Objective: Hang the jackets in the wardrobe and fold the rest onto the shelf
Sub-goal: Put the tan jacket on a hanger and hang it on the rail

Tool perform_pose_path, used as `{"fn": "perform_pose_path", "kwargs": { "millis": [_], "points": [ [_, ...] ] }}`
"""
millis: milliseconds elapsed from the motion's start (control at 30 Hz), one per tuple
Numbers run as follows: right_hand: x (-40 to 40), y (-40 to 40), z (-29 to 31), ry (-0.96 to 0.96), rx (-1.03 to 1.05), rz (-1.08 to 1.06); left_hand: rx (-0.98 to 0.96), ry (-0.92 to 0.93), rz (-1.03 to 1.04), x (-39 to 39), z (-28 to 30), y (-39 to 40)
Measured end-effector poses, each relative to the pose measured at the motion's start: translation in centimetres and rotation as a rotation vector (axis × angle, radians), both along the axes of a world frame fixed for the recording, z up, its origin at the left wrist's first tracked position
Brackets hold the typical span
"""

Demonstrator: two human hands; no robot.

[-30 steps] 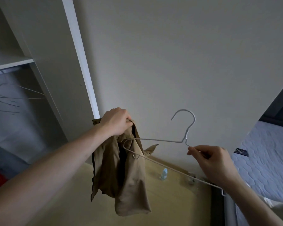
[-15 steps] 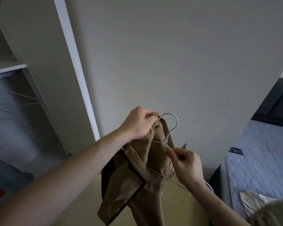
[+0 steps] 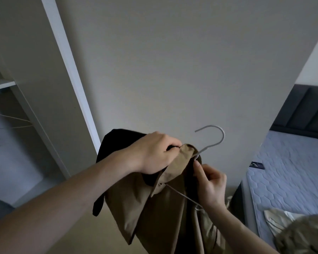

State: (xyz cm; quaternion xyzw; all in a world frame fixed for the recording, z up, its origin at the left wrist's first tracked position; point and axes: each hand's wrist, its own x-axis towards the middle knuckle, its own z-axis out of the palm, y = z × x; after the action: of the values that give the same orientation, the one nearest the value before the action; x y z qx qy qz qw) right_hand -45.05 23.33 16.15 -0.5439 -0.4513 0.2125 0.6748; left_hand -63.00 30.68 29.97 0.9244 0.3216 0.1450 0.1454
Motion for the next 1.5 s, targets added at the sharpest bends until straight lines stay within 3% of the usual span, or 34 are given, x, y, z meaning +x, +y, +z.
{"fn": "perform_pose_path", "kwargs": {
  "millis": [200, 333, 433, 533, 633, 733, 833, 900, 1000, 1167, 1300, 1500],
  "points": [
    [0.6, -0.1, 0.2, -0.015, -0.015, -0.051, 0.376, 0.192, -0.016, -1.0, -0.1, 2.8],
    [1.1, -0.5, -0.2, -0.016, -0.060, -0.019, 0.250, 0.076, -0.026, -0.6, -1.5, 3.3],
    [1.8, -0.6, 0.1, -0.055, -0.075, -0.035, 0.274, 0.009, 0.014, -0.6, -2.2, 3.6],
    [2.9, -1.8, -0.6, -0.227, 0.062, -0.164, 0.272, -0.095, 0.025, -1.5, -1.9, 4.6],
    [3.0, -4.4, -4.3, -0.389, 0.122, -0.029, 0.311, -0.155, 0.053, -2.4, -0.9, 5.4],
    [2.6, -4.8, -8.5, -0.464, -0.167, 0.057, 0.350, -0.176, 0.064, -2.8, 0.7, 5.7],
    [2.3, -2.6, -10.3, -0.246, -0.527, 0.082, 0.382, -0.185, 0.057, -3.0, 2.3, 5.7],
    [1.7, -0.4, -10.6, -0.213, -0.593, 0.185, 0.388, -0.200, 0.060, -3.0, 3.2, 5.6],
    [0.6, 2.8, -10.0, -0.214, -0.570, 0.293, 0.360, -0.240, 0.078, -3.4, 4.7, 5.5],
    [1.2, 6.5, -8.2, -0.024, -0.547, 0.343, 0.288, -0.306, 0.099, -5.6, 6.4, 5.6],
    [1.5, 8.1, -7.0, -0.214, -0.551, 0.387, 0.230, -0.395, 0.100, -6.6, 7.1, 5.2],
    [3.0, 10.1, -5.8, -0.367, -0.410, 0.239, 0.142, -0.431, 0.079, -8.4, 8.3, 5.4]
  ]
}}
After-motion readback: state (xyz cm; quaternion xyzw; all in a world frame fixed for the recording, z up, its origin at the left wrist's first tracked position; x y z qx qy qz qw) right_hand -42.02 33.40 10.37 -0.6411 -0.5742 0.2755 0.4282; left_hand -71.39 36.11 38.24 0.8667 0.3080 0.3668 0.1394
